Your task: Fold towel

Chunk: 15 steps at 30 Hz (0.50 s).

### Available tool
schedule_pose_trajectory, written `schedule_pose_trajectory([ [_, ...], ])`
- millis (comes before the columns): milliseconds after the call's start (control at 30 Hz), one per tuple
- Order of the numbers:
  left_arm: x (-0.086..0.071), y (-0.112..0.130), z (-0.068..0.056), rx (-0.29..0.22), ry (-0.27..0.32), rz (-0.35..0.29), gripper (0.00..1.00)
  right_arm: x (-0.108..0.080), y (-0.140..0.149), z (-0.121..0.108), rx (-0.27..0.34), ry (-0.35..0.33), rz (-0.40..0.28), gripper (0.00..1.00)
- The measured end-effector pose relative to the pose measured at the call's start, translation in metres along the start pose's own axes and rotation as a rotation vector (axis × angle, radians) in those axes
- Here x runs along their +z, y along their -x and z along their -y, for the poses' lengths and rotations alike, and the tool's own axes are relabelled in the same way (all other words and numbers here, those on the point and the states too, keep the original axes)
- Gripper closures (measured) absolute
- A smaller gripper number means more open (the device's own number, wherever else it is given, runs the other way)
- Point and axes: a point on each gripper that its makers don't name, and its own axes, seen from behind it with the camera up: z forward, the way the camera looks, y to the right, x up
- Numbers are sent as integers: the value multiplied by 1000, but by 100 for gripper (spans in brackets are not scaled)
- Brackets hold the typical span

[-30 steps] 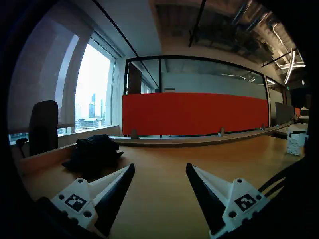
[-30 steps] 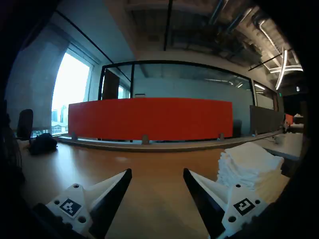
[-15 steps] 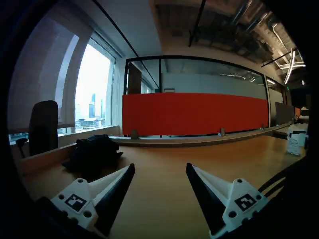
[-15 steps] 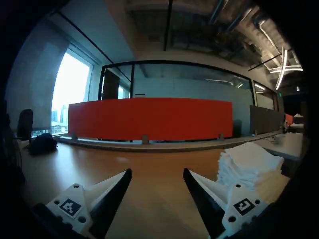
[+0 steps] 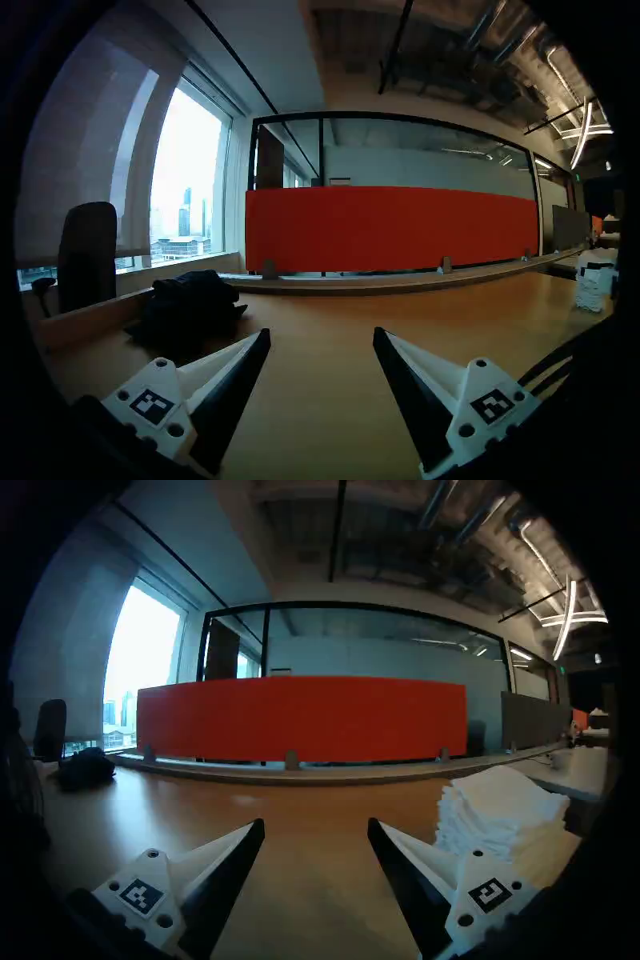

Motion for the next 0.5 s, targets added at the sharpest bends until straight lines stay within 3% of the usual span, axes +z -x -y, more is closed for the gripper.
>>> schedule_pose_trajectory([
  [500,0,-1,2,-2,1,2,5,0,0,0,0,0,0,0],
])
